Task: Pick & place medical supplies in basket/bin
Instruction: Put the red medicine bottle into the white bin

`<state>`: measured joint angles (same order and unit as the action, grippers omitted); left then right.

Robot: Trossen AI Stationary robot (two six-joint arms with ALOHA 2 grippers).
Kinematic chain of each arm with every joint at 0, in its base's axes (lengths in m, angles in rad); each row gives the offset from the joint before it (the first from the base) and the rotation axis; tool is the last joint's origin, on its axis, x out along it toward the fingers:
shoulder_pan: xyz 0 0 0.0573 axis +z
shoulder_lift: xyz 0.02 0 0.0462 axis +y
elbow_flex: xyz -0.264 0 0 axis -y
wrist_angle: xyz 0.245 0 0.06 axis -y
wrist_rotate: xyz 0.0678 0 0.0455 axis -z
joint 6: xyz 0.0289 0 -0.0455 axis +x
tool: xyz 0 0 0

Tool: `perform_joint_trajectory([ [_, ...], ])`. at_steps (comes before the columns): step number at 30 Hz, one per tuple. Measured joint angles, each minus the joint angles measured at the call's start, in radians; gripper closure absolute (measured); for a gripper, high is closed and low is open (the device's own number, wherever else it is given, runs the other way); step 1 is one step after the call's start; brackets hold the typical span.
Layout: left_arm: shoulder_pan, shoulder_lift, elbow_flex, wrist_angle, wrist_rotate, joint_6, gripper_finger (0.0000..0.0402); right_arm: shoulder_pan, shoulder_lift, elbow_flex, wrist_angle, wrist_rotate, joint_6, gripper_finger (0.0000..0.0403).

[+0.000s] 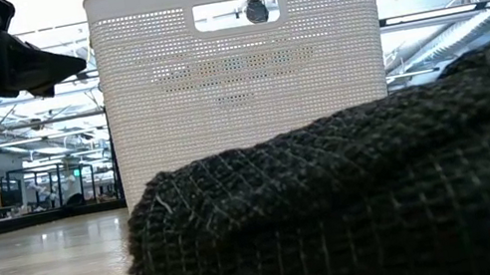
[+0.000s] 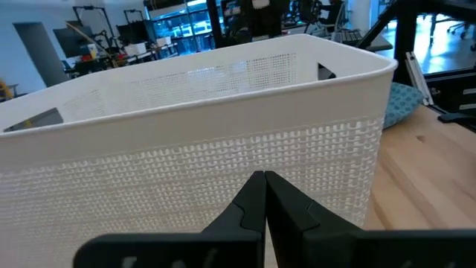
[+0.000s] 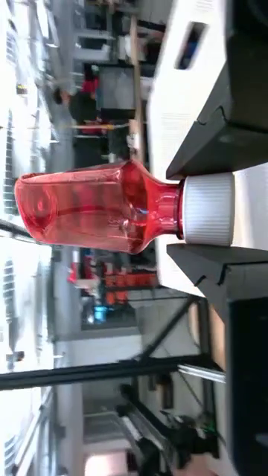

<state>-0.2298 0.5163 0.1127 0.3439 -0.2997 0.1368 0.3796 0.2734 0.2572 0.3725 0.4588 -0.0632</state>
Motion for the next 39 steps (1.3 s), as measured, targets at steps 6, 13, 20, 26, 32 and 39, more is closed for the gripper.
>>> perform_joint_trajectory([
  [6, 0.0, 0.0, 0.0, -0.005, -0.023, -0.016, 0.0392, -0.108, 0.231, 0.172, -0.003, -0.012, -0.046, 0.0288],
  [13, 0.0, 0.0, 0.0, -0.023, -0.023, -0.047, 0.0392, -0.315, 0.573, 0.536, -0.243, -0.131, -0.054, 0.0288],
  [20, 0.0, 0.0, 0.0, -0.08, -0.022, -0.09, 0.0392, -0.523, 0.904, 0.898, -0.519, -0.294, -0.051, 0.0288],
  [26, 0.0, 0.0, 0.0, -0.081, -0.019, -0.067, 0.0392, -0.631, 1.131, 1.063, -0.644, -0.379, -0.075, 0.0288],
  [32, 0.0, 0.0, 0.0, -0.086, -0.023, -0.04, 0.0392, -0.677, 1.302, 1.076, -0.631, -0.437, -0.105, 0.0288],
  [39, 0.0, 0.0, 0.0, -0.086, -0.023, -0.032, 0.0392, -0.657, 1.436, 1.075, -0.641, -0.433, -0.239, 0.0287],
])
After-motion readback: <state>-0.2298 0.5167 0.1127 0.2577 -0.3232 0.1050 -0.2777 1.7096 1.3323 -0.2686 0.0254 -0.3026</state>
